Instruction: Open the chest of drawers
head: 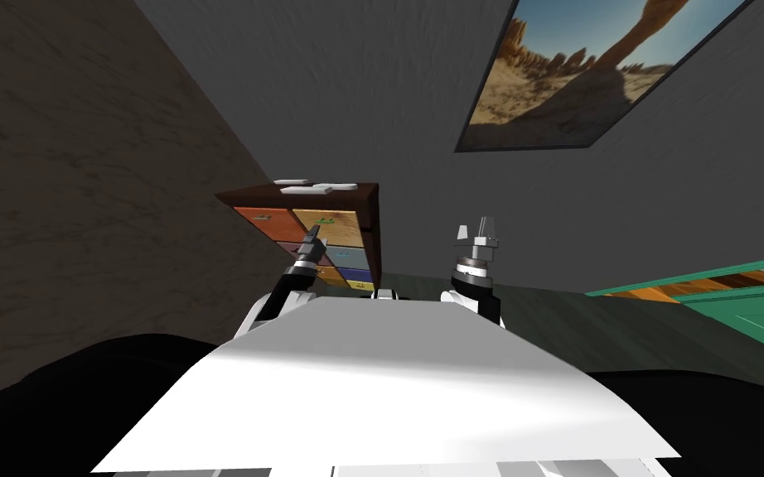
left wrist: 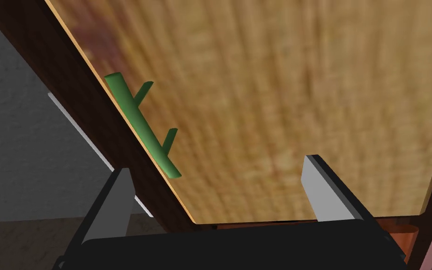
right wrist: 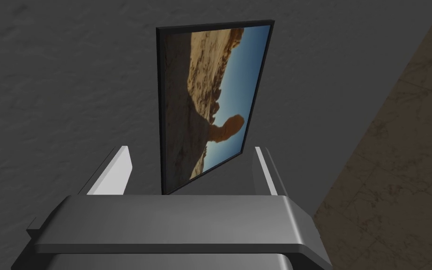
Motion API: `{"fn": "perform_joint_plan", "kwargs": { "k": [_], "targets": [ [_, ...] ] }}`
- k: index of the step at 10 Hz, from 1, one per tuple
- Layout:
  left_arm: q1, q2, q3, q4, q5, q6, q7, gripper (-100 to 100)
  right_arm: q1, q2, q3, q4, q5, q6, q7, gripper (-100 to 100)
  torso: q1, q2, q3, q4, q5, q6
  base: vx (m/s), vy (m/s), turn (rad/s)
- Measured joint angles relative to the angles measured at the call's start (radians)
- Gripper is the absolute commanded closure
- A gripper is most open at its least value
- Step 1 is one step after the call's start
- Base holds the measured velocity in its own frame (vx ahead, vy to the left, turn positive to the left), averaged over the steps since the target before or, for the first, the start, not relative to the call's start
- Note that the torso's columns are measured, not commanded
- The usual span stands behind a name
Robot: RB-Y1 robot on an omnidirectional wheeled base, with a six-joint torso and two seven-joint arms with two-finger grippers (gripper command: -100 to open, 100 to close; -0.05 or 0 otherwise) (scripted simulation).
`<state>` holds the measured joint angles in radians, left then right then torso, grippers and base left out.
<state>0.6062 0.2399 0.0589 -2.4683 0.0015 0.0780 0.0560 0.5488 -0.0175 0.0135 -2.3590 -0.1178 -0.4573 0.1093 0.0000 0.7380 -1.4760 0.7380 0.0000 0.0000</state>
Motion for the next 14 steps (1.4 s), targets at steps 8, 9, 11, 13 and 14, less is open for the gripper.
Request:
{"fn": "perform_joint_plan", "kwargs": {
  "k": [8,9,11,13,14],
  "targets": [
    [0.008,0.035,0.012,-0.103,-0.006,0.117,0.009,-100,0.000,0.000,0.000,0.000,0.000,0.000,0.000,0,0.001,0.001,0.001,0.000,0.000,0.000,0.003,-0.030,-0.047],
    [-0.013,0.035,0.025,-0.094,-0.005,0.133,0.010,-100,0.000,0.000,0.000,0.000,0.000,0.000,0.000,0,0.000,0.002,0.001,0.001,0.000,0.000,-0.048,-0.014,-0.105],
    [-0.055,0.037,0.050,-0.075,-0.001,0.164,0.014,-100,0.000,0.000,0.000,0.000,0.000,0.000,0.000,0,0.000,0.000,0.000,0.000,0.000,0.000,-0.044,-0.010,-0.084],
    [-0.098,0.037,0.071,-0.054,0.001,0.190,0.016,-100,0.000,0.000,0.000,0.000,0.000,0.000,0.000,0,0.000,-0.001,0.000,0.000,0.000,0.000,-0.034,-0.008,-0.085],
    [-0.118,0.039,0.084,-0.046,0.004,0.206,0.018,-100,0.000,0.000,0.000,0.000,0.000,0.000,0.000,0,0.000,-0.001,-0.001,0.000,0.000,0.000,-0.034,-0.009,-0.085]
  ]
}}
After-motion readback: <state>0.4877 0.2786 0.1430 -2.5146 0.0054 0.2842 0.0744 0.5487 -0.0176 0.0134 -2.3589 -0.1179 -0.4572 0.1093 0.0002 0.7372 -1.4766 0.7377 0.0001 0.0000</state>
